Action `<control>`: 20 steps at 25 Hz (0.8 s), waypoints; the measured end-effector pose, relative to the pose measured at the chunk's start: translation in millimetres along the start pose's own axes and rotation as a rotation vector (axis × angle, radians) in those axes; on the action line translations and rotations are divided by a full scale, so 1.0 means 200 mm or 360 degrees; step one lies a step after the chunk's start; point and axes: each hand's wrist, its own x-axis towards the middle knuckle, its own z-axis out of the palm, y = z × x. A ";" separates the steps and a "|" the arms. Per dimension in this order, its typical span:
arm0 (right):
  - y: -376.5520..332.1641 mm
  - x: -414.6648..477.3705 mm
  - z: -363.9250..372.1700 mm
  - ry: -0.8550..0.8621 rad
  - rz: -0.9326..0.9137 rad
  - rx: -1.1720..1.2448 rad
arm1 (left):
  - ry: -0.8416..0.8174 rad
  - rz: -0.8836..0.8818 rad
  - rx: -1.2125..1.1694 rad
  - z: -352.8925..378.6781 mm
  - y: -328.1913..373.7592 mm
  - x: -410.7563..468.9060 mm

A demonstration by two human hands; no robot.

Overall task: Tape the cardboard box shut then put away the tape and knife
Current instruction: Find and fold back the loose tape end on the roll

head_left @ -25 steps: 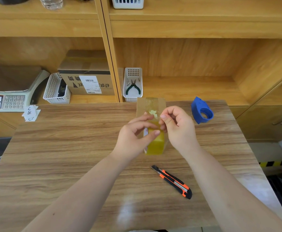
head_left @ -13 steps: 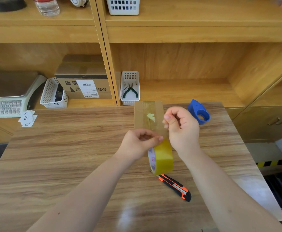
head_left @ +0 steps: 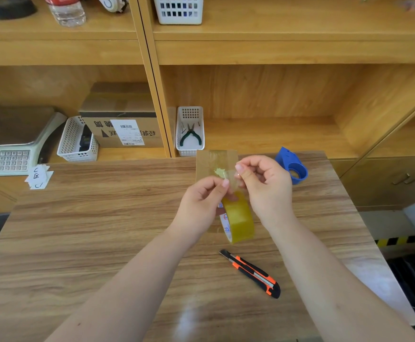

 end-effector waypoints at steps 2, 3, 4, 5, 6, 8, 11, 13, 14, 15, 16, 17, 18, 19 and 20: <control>0.02 0.00 -0.02 -0.0041 -0.0040 -0.0028 | 0.0052 0.0012 0.0039 0.00 0.00 -0.01; 0.03 -0.01 -0.02 -0.0061 -0.0058 -0.0032 | 0.0075 0.0018 0.0037 0.01 0.00 -0.01; 0.05 -0.01 -0.03 -0.0073 -0.0049 -0.0006 | 0.0097 0.0028 0.0017 0.01 0.01 -0.01; 0.07 -0.02 -0.04 -0.0081 -0.0006 0.0064 | 0.0117 0.0037 -0.0015 0.01 0.01 -0.01; 0.09 -0.03 -0.05 -0.0098 0.0058 0.0180 | 0.0139 0.0045 -0.0056 0.01 0.02 -0.01; 0.12 -0.06 -0.07 -0.0172 0.0136 0.0424 | 0.0182 0.0051 -0.0132 0.01 0.03 -0.01; 0.14 -0.12 -0.09 -0.0373 0.0084 0.0655 | 0.0247 0.0030 -0.0157 0.01 0.04 -0.01; 0.14 -0.16 -0.07 -0.0518 0.0089 0.0756 | 0.0277 0.0021 -0.0165 0.01 0.05 -0.01; 0.13 -0.18 -0.06 -0.0532 0.0090 0.0761 | 0.0279 0.0017 -0.0155 0.01 0.05 -0.01; 0.12 -0.18 -0.05 -0.0499 0.0092 0.0742 | 0.0271 0.0014 -0.0133 0.01 0.04 -0.01; 0.12 -0.18 -0.04 -0.0443 0.0101 0.0711 | 0.0258 0.0012 -0.0109 0.01 0.04 -0.01; 0.11 -0.17 -0.03 -0.0382 0.0116 0.0662 | 0.0245 0.0008 -0.0088 0.01 0.03 -0.01; 0.11 -0.16 -0.03 -0.0328 0.0132 0.0606 | 0.0235 0.0001 -0.0072 0.02 0.03 -0.01; 0.11 -0.15 -0.03 -0.0275 0.0149 0.0558 | 0.0228 -0.0009 -0.0057 0.02 0.03 -0.01; 0.11 -0.14 -0.03 -0.0228 0.0167 0.0528 | 0.0222 -0.0020 -0.0043 0.02 0.02 -0.01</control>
